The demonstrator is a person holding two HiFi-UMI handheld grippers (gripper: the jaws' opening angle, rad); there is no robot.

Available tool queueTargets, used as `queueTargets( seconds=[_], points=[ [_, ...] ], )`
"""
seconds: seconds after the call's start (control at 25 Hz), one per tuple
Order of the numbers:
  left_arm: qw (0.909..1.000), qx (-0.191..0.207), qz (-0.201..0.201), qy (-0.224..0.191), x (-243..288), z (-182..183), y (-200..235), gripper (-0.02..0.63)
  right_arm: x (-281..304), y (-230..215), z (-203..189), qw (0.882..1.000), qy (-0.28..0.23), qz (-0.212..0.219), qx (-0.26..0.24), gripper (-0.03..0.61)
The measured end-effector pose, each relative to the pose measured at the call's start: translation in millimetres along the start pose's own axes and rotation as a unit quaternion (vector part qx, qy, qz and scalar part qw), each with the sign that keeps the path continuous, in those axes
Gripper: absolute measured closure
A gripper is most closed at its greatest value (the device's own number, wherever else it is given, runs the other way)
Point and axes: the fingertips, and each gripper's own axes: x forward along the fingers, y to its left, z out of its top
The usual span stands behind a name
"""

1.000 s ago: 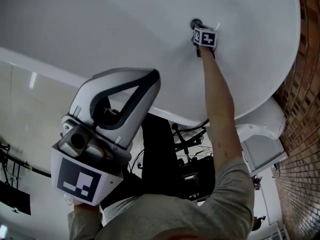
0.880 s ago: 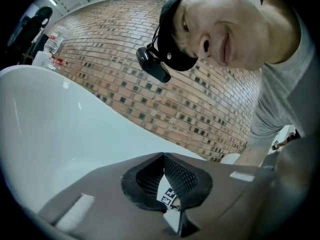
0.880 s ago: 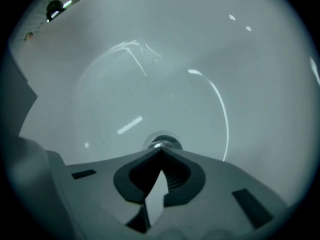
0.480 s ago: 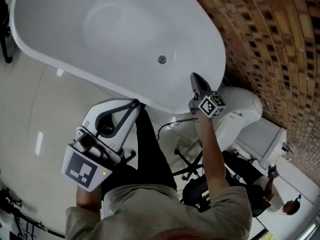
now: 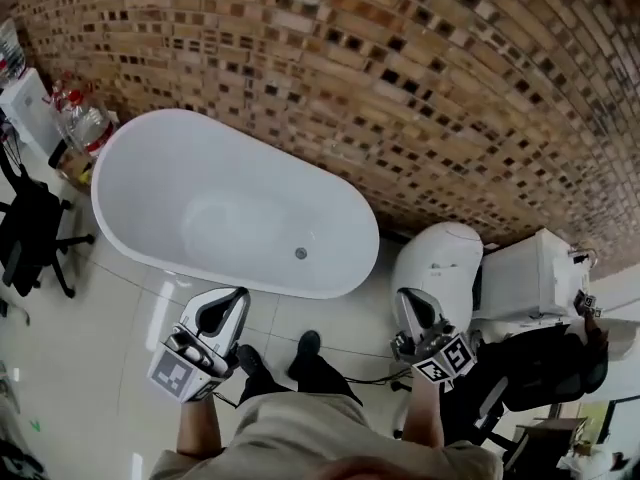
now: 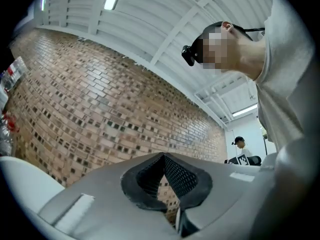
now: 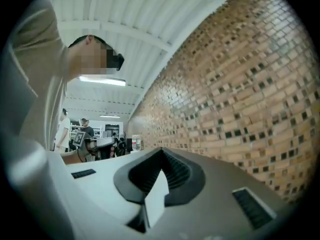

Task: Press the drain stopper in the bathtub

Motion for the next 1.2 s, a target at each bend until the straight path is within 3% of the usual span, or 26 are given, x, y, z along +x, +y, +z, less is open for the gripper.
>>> queueTargets(
  seconds=[0.12, 0.24, 0.4, 0.48, 0.68, 0.88, 1.2],
  points=[
    [0.9989, 0.033, -0.019, -0.026, 6, 47, -38, 0.621, -5, 42, 57, 0.995, -0.039, 0.033, -0.089, 0.574],
    [0.9937, 0.087, -0.039, -0.059, 18, 87, -61, 0.621, -1, 75, 101, 0.974, -0.094, 0.064, -0.196, 0.574],
    [0.9883, 0.103, -0.072, -0.086, 36, 111, -121, 0.621, -42, 101, 141, 0.956, -0.117, 0.050, -0.264, 0.574],
    [0.9840, 0.118, -0.094, -0.095, 48, 117, -157, 0.621, -71, 103, 154, 0.952, -0.136, 0.047, -0.269, 0.574],
    [0.9765, 0.172, -0.109, -0.070, 66, 102, -228, 0.621, -147, 87, 183, 0.952, -0.213, 0.054, -0.211, 0.574],
    [0.9720, 0.188, -0.124, -0.066, 78, 99, -266, 0.621, -194, 76, 202, 0.948, -0.253, 0.033, -0.191, 0.574],
    [0.9606, 0.202, -0.170, -0.087, 82, 117, -291, 0.621, -216, 95, 222, 0.931, -0.292, 0.004, -0.218, 0.574]
  ],
)
